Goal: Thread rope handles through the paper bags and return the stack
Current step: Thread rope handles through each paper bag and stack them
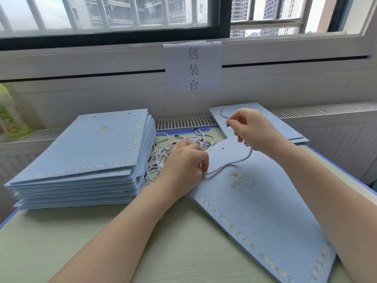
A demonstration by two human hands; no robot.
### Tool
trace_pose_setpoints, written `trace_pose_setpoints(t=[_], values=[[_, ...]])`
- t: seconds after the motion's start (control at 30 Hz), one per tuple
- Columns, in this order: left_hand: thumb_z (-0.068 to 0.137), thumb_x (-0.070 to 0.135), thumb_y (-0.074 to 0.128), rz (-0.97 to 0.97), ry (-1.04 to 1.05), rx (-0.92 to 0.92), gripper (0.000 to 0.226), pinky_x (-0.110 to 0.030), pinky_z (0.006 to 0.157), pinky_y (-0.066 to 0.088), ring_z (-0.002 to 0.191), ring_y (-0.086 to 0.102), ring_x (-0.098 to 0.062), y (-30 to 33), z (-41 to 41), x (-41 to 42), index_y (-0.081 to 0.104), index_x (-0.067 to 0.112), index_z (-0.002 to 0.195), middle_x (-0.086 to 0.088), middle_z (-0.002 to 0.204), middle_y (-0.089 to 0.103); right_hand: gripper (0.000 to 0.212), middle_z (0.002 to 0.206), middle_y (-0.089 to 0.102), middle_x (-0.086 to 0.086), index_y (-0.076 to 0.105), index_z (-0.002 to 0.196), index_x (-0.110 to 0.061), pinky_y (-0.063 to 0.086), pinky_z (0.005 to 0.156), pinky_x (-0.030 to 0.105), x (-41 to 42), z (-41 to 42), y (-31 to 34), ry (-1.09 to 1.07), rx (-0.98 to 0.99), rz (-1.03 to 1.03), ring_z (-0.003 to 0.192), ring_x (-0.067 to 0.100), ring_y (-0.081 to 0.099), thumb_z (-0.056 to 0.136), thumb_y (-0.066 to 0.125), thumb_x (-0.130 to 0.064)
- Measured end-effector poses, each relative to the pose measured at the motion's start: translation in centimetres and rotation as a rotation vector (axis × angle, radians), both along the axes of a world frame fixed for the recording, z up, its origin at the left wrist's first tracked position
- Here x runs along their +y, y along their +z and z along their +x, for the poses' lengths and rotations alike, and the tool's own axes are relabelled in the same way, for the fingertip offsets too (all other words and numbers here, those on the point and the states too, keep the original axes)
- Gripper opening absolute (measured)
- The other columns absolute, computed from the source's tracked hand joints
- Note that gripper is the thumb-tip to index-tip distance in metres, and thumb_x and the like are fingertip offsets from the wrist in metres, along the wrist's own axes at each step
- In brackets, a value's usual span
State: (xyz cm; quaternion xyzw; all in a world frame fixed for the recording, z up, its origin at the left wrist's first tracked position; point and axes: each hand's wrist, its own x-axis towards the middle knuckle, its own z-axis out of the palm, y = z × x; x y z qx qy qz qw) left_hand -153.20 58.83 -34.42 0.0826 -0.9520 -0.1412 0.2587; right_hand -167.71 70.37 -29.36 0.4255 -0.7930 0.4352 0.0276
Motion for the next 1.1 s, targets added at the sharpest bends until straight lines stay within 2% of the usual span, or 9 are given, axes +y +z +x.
trace_pose_setpoints(t=[0.1, 0.17, 0.23, 0.37, 0.57, 0.77, 0.93, 1.03, 1.1], values=[[0.075, -0.011, 0.050, 0.004, 0.005, -0.013, 0.029, -0.042, 0.079, 0.044, 0.091, 0.051, -0.024, -0.1, 0.0, -0.1, 0.067, 0.013, 0.073, -0.003, 0.090, 0.065, 0.023, 0.082, 0.063, 0.004, 0.061, 0.095, -0.012, 0.047, 0.065, 0.028, -0.3, -1.0, -1.7, -0.071, 0.067, 0.210, 0.071, 0.022, 0.058, 0.090, 0.040, -0.004], [0.086, 0.000, 0.052, -0.001, 0.049, -0.013, 0.022, -0.041, 0.082, 0.044, 0.096, 0.052, -0.024, -0.3, -0.1, -0.1, 0.067, 0.015, 0.093, -0.003, 0.096, 0.061, 0.021, 0.086, 0.068, 0.004, 0.058, 0.095, -0.016, 0.049, 0.069, 0.031, -0.4, -1.2, -3.0, -0.059, 0.070, 0.310, 0.070, 0.022, 0.059, 0.090, 0.041, -0.006], [0.093, 0.013, 0.052, 0.018, 0.095, -0.057, 0.022, -0.038, 0.088, 0.043, 0.104, 0.052, -0.023, -0.4, -0.3, -0.2, 0.060, 0.016, 0.112, -0.004, 0.106, 0.061, 0.015, 0.085, 0.068, 0.002, 0.058, 0.091, -0.019, 0.049, 0.073, 0.032, -0.5, -1.1, -3.4, -0.057, 0.115, 0.325, 0.072, 0.020, 0.058, 0.089, 0.047, -0.008], [0.096, 0.026, 0.050, 0.073, 0.157, -0.120, 0.030, -0.035, 0.095, 0.041, 0.117, 0.050, -0.022, -0.3, -0.2, -0.1, 0.054, 0.018, 0.124, -0.004, 0.121, 0.060, 0.014, 0.084, 0.059, -0.004, 0.066, 0.090, -0.019, 0.046, 0.078, 0.029, -0.5, -0.8, -3.4, -0.053, 0.184, 0.315, 0.082, 0.017, 0.056, 0.089, 0.054, -0.013], [0.089, 0.018, 0.057, 0.268, 0.238, -0.079, 0.031, -0.037, 0.093, 0.043, 0.110, 0.054, -0.021, 0.8, -0.1, -0.3, 0.057, 0.021, 0.120, -0.004, 0.114, 0.062, 0.012, 0.088, 0.061, -0.002, 0.071, 0.092, -0.012, 0.041, 0.080, 0.026, -1.0, -0.1, -4.0, 0.018, 0.244, 0.258, 0.091, 0.017, 0.055, 0.087, 0.060, -0.011], [0.089, 0.018, 0.053, 0.301, 0.344, -0.083, 0.023, -0.034, 0.085, 0.046, 0.099, 0.057, -0.023, 2.2, 0.3, -0.5, 0.066, 0.019, 0.108, -0.002, 0.097, 0.061, 0.021, 0.075, 0.058, -0.005, 0.074, 0.092, -0.007, 0.036, 0.060, 0.004, -1.4, 1.1, -2.8, 0.167, 0.209, 0.185, 0.069, 0.010, 0.052, 0.089, 0.055, 0.001], [0.090, 0.017, 0.050, 0.232, 0.350, -0.041, 0.024, -0.035, 0.067, 0.044, 0.075, 0.054, -0.028, 2.5, 0.5, -0.6, 0.065, 0.003, 0.077, -0.014, 0.077, 0.063, 0.017, 0.087, 0.062, 0.002, 0.069, 0.095, -0.012, 0.040, 0.070, 0.015, -1.5, 1.7, -3.2, 0.179, 0.147, 0.144, 0.081, 0.015, 0.057, 0.087, 0.058, -0.003], [0.090, 0.015, 0.050, 0.366, 0.328, -0.061, 0.025, -0.029, 0.062, 0.029, 0.065, 0.038, -0.019, 3.0, 0.6, -0.8, 0.058, 0.002, 0.070, -0.016, 0.068, 0.048, 0.011, 0.095, 0.063, 0.006, 0.063, 0.097, -0.008, 0.043, 0.080, 0.025, -1.8, 1.8, -3.5, 0.169, 0.218, 0.148, 0.090, 0.020, 0.059, 0.088, 0.058, -0.005], [0.091, 0.015, 0.052, 0.559, 0.302, -0.077, 0.022, -0.027, 0.062, 0.031, 0.064, 0.040, -0.019, 3.7, 0.9, -0.8, 0.063, 0.008, 0.073, -0.011, 0.068, 0.049, 0.009, 0.094, 0.064, 0.006, 0.059, 0.097, -0.005, 0.042, 0.080, 0.028, -1.8, 1.7, -3.5, 0.154, 0.233, 0.157, 0.089, 0.021, 0.057, 0.088, 0.060, -0.008]])
